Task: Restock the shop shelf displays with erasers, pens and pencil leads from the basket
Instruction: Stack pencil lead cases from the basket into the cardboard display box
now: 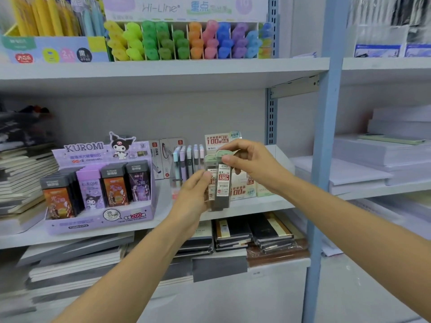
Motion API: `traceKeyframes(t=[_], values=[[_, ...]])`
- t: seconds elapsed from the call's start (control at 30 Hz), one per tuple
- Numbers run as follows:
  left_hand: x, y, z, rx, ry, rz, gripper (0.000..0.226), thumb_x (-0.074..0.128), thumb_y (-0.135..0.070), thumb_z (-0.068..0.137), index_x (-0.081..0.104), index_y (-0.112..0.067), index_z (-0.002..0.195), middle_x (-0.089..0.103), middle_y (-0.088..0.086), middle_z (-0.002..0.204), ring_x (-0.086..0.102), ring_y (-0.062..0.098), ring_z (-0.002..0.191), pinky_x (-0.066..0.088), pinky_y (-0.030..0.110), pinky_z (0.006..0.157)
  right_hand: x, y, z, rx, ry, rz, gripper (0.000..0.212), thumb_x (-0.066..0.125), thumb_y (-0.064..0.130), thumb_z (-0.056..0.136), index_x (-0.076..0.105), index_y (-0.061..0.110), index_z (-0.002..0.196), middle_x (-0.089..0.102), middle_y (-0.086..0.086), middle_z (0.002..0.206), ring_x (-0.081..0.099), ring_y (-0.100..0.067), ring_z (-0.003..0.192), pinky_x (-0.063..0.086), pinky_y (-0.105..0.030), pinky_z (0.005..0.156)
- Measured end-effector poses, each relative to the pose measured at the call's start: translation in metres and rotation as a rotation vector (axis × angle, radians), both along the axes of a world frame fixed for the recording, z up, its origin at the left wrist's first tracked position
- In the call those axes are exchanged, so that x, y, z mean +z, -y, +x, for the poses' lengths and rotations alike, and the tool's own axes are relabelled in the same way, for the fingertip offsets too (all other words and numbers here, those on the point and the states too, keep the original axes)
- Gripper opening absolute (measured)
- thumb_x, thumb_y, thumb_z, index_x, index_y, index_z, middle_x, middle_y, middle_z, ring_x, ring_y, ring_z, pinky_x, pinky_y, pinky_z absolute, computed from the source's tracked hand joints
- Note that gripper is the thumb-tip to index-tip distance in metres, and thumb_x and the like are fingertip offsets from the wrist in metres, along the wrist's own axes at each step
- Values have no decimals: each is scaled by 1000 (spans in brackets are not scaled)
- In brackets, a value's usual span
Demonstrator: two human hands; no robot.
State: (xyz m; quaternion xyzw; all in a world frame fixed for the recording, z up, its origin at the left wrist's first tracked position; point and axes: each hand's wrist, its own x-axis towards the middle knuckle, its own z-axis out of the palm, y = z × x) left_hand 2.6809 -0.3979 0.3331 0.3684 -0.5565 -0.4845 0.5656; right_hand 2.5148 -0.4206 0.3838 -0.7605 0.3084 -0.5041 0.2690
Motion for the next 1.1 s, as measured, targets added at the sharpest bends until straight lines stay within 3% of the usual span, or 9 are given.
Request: traceKeyframes(t=[0.1,0.23,0.33,0.53,0.67,0.73,0.87,1.0,1.1], values=[[-1,-2,-10,-15,30,-22,39,49,-46,95,59,-22,124,73,5,108,69,23,101,56,43,84,-6,-1,1,-38,44,-60,17,67,16,89,68,16,106,69,0,102,63,-14,84,52,-19,65],[-11,-2,-23,-33,167,-137,34,55,-13,98,49,-21,130,71,-2,103,68,8,86,56,30,75,-17,-3,-3,-48,25,-40,26,66,18,90,65,20,116,67,2,106,62,-13,91,55,-22,72],[-15,-1,-32,-27,279,-191,29,50,-13,100,45,-26,125,67,-2,109,65,3,86,56,24,73,-19,0,-18,-37,-94,24,19,60,22,95,67,13,110,71,-4,102,66,-19,94,54,-30,79],[-17,11,-39,370,846,-708,45,57,-21,95,41,-16,137,44,-2,139,36,11,130,31,27,108,-16,16,-75,-361,-126,30,22,42,29,102,54,11,99,63,1,89,58,-13,82,48,-25,73],[-26,30,-42,380,1235,-716,59,46,-33,99,22,-19,151,15,-1,162,5,16,149,3,38,122,-31,27,-96,-514,-229,81,20,34,30,105,46,16,96,53,9,86,52,-9,82,38,-15,61],[-31,37,-42,402,1314,-690,64,41,-39,101,15,-16,154,13,0,162,5,17,149,-3,36,122,-37,30,-98,-519,-249,103,23,33,31,105,46,12,104,55,9,90,54,-10,87,40,-16,63],[-34,42,-40,447,1307,-743,58,47,-37,98,31,-13,149,40,5,145,32,22,135,14,38,120,-35,28,-92,-482,-280,60,27,33,31,105,46,8,108,57,3,95,53,-5,84,41,-11,61],[-35,42,-38,468,1272,-762,54,51,-33,97,39,-12,144,47,7,134,39,24,126,29,36,111,-38,24,-91,-428,-290,72,23,34,33,104,45,14,102,59,1,96,56,-8,86,42,-11,65],[-36,40,-38,468,1270,-791,54,56,-30,95,42,-10,142,48,9,136,41,26,127,30,40,114,-30,25,-95,-317,-54,139,17,37,30,104,50,20,102,66,5,97,63,-6,92,47,-16,75]])
